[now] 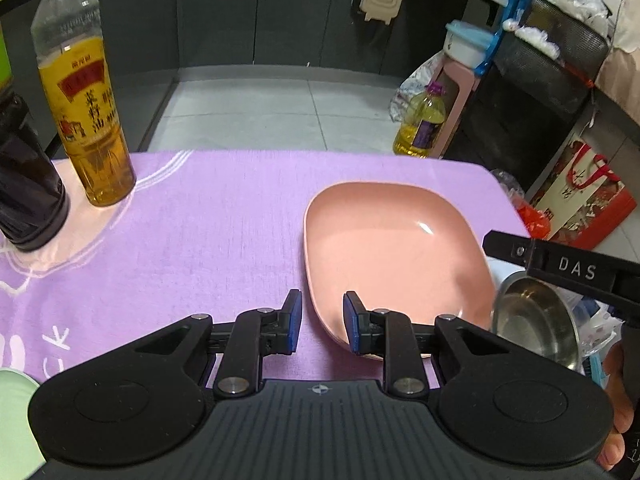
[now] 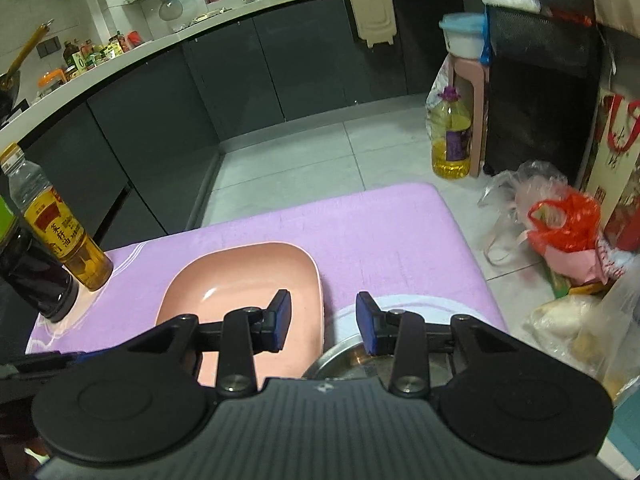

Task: Organize plates and bowls
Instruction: 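Grasp the rim of the pink dish with the left gripper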

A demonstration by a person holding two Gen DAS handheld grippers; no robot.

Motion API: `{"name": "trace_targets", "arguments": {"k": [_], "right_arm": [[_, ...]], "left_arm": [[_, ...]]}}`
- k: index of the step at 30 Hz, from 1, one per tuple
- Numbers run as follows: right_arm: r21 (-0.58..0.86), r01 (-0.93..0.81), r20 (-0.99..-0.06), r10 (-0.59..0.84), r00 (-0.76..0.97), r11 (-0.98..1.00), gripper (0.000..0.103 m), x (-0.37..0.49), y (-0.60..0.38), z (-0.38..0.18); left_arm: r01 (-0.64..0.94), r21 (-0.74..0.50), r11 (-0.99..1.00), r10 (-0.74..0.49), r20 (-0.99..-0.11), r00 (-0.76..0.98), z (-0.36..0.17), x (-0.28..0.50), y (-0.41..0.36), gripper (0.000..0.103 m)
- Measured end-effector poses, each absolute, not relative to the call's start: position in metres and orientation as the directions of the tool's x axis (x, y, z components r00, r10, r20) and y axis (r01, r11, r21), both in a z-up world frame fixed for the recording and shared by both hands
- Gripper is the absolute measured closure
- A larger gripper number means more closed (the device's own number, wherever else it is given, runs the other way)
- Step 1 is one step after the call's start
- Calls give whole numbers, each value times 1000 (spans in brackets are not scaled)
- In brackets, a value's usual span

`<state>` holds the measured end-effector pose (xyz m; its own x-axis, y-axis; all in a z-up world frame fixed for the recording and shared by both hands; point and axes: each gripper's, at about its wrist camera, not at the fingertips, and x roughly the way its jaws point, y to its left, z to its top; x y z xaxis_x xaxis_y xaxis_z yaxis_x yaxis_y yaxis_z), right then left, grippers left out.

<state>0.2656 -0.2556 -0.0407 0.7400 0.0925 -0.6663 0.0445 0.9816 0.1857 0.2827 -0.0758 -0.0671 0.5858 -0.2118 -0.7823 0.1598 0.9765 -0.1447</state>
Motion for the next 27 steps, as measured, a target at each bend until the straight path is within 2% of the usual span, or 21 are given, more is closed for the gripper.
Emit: {"name": "trace_targets", "arguments": {"k": [4, 7, 9, 12, 15, 21, 27], "right_arm": [[176, 32, -671, 96, 735, 984, 69, 269, -253, -45], [174, 32, -685, 98, 722, 984, 74, 272, -251, -50], [167, 36, -690, 91, 718, 985, 86, 273, -250, -53], [158, 24, -699, 94, 709, 987, 95, 275, -247, -55], [147, 23, -699, 88, 709, 989, 95, 276, -246, -57], [156, 14, -685, 97, 722, 988, 95, 271, -242, -48], [166, -35, -644, 135, 753, 986, 94, 259, -233, -31]], "left_arm": [[148, -148, 978, -206, -798, 566, -75, 288, -77, 82], [143, -151, 978, -205, -815, 542, -83, 292, -78, 82], [146, -152, 978, -207, -811, 547, -83, 291, -78, 82], [163, -135, 977, -204, -805, 557, -82, 289, -79, 83], [193, -116, 974, -208, -793, 573, -78, 285, -82, 88], [194, -64, 979, -173, -762, 624, -64, 269, -81, 88], [160, -82, 984, -167, -742, 650, -51, 261, -63, 88]]}}
